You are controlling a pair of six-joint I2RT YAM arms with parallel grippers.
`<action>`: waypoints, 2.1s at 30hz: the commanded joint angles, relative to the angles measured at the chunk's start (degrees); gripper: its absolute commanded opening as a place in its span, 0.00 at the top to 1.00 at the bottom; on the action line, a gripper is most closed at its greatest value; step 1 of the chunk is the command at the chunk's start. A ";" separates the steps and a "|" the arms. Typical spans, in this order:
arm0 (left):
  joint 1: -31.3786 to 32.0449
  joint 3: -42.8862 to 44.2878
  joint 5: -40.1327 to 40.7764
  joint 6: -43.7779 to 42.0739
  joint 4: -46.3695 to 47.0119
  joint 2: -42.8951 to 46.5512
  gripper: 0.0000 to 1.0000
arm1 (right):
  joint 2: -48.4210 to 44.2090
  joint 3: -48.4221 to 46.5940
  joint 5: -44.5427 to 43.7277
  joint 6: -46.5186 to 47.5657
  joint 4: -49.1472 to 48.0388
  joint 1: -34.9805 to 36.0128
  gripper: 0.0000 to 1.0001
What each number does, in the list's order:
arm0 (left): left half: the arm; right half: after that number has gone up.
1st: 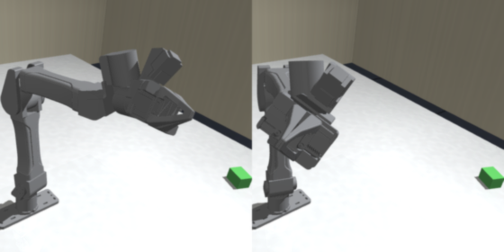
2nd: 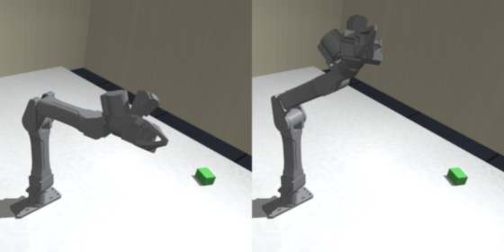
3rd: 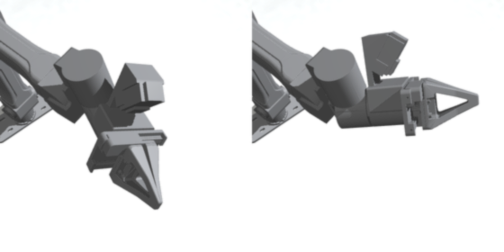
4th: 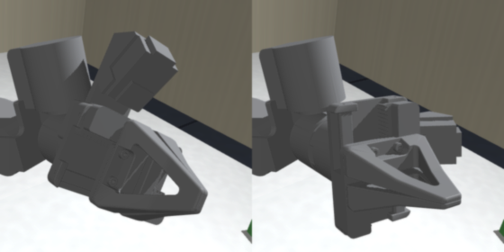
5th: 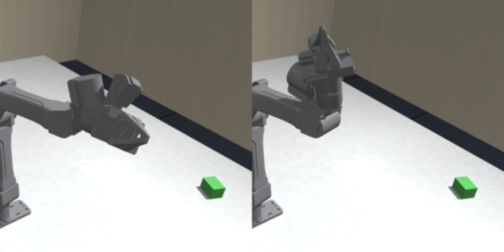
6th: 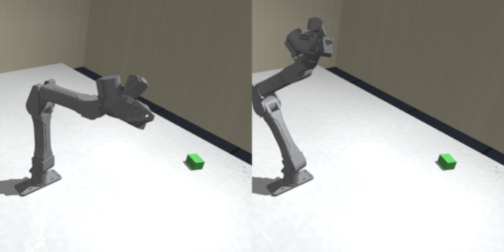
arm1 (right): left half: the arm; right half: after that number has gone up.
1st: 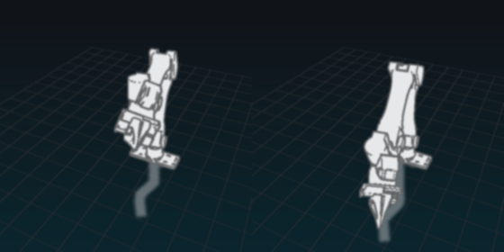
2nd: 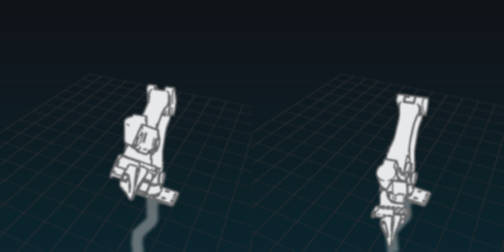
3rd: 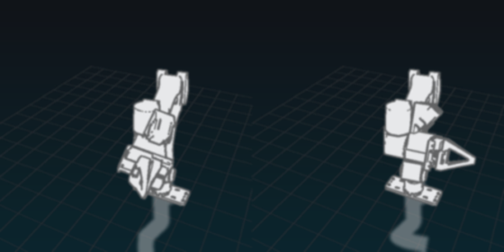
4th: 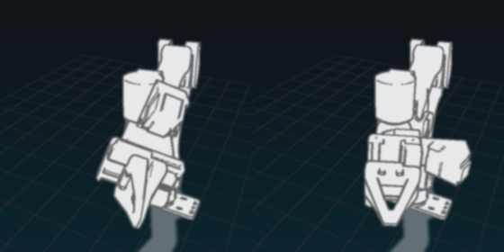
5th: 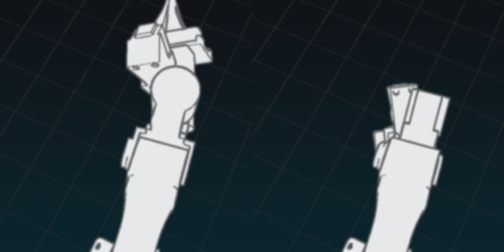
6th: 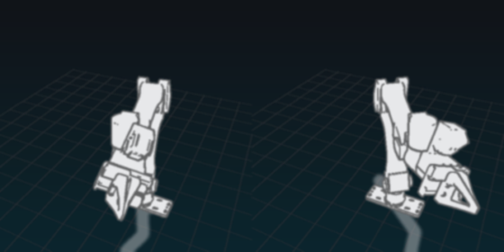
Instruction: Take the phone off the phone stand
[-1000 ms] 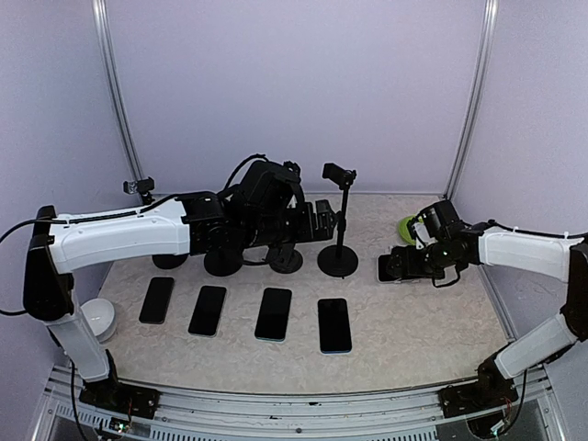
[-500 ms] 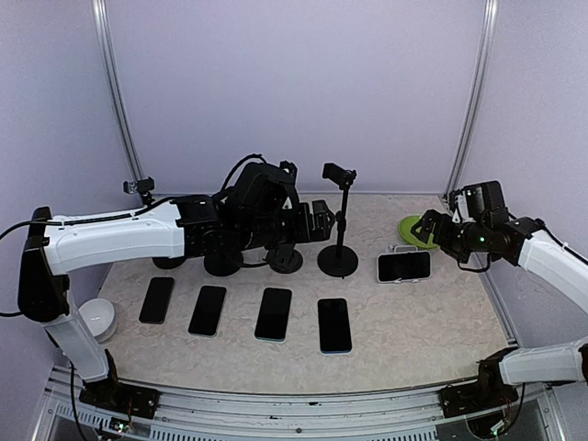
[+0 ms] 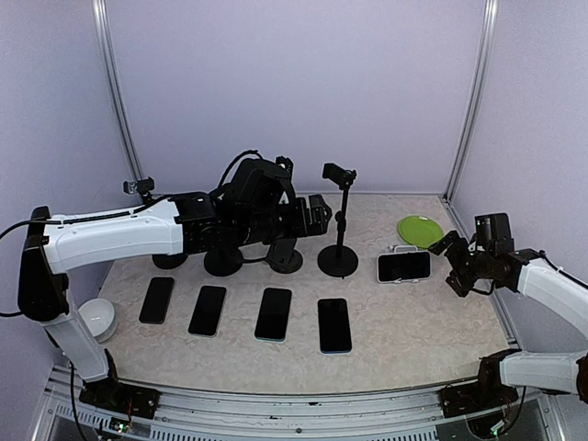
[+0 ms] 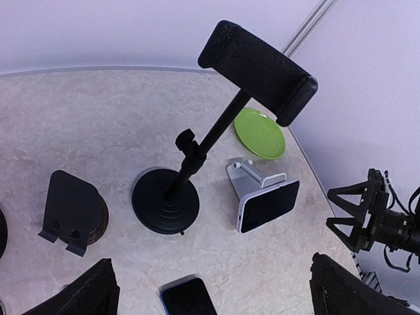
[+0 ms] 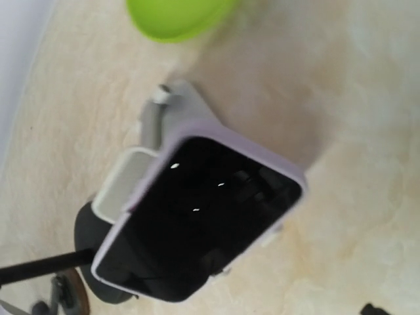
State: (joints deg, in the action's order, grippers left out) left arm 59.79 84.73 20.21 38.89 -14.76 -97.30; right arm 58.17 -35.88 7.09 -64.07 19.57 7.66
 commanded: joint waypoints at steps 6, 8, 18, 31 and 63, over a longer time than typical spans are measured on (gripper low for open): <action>-1.35 -1.23 -0.58 -1.26 1.36 2.12 0.01 | -0.42 8.79 1.82 -16.85 -14.13 -1.42 0.00; -1.49 -1.16 -0.78 -1.43 1.45 2.10 0.01 | 0.59 10.17 1.65 -18.49 -16.98 -1.51 0.00; -2.05 -1.08 -1.29 -1.98 0.94 1.59 0.01 | 10.48 14.94 1.40 -24.25 -33.54 -1.95 0.00; -2.73 -0.44 -1.30 -1.92 -0.83 0.09 0.01 | 17.38 12.99 -1.64 -24.00 -41.98 -1.95 0.00; -4.80 0.07 -1.76 -1.93 -2.48 -0.66 0.01 | 31.38 6.76 2.51 -34.65 -43.77 0.49 0.01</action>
State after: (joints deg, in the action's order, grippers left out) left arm 55.68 84.16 19.00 37.60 -15.94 -97.54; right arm 87.99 -28.95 8.78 -95.74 -23.77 6.85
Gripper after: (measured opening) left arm 0.988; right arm 0.994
